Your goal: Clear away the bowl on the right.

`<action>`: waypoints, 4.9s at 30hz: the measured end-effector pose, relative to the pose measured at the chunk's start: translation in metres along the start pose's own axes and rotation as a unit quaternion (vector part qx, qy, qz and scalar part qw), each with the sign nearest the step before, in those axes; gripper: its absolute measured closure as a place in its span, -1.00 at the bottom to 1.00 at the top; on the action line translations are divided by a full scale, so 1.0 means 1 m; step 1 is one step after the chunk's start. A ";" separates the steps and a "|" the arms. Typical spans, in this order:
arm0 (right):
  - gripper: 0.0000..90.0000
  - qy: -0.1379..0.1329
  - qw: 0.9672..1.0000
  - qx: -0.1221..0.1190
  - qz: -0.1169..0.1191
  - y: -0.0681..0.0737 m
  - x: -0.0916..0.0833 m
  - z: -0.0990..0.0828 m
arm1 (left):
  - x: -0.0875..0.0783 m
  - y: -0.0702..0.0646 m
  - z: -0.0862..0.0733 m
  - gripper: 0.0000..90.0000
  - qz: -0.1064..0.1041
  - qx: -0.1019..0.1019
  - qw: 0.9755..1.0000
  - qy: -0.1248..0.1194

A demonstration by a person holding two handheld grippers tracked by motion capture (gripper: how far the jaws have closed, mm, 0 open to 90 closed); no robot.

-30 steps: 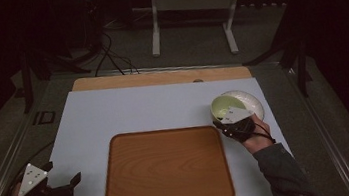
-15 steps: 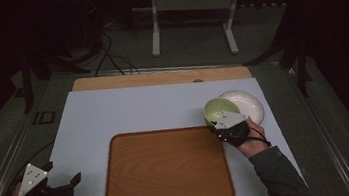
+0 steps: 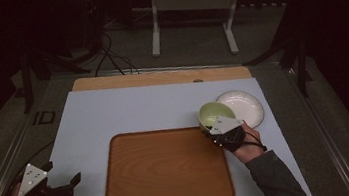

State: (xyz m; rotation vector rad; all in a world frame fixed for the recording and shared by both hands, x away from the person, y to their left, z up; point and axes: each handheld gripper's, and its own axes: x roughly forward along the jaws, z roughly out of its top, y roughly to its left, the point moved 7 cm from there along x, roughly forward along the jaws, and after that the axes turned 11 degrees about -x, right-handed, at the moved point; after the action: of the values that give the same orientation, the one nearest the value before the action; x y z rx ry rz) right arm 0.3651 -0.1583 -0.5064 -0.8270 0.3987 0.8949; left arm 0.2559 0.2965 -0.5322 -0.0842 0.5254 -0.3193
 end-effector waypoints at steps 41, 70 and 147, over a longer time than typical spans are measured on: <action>0.81 -0.018 0.999 -0.034 0.034 0.041 0.002 0.024 | 0.000 0.000 0.000 -0.98 0.000 0.000 1.000 0.000; 0.81 -0.035 0.996 -0.049 0.063 0.070 0.006 0.040 | -0.001 0.000 0.001 -0.98 0.001 0.000 1.000 -0.004; 0.79 -0.050 0.989 -0.071 0.123 0.110 0.022 0.049 | -0.002 0.000 0.001 -0.98 0.002 0.000 1.000 -0.006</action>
State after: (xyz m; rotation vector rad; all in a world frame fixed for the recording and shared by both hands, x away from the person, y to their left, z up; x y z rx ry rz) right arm 0.2873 -0.0702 -0.5394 -0.8710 0.3561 1.2007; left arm 0.2551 0.2974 -0.5307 -0.0845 0.5143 -0.3150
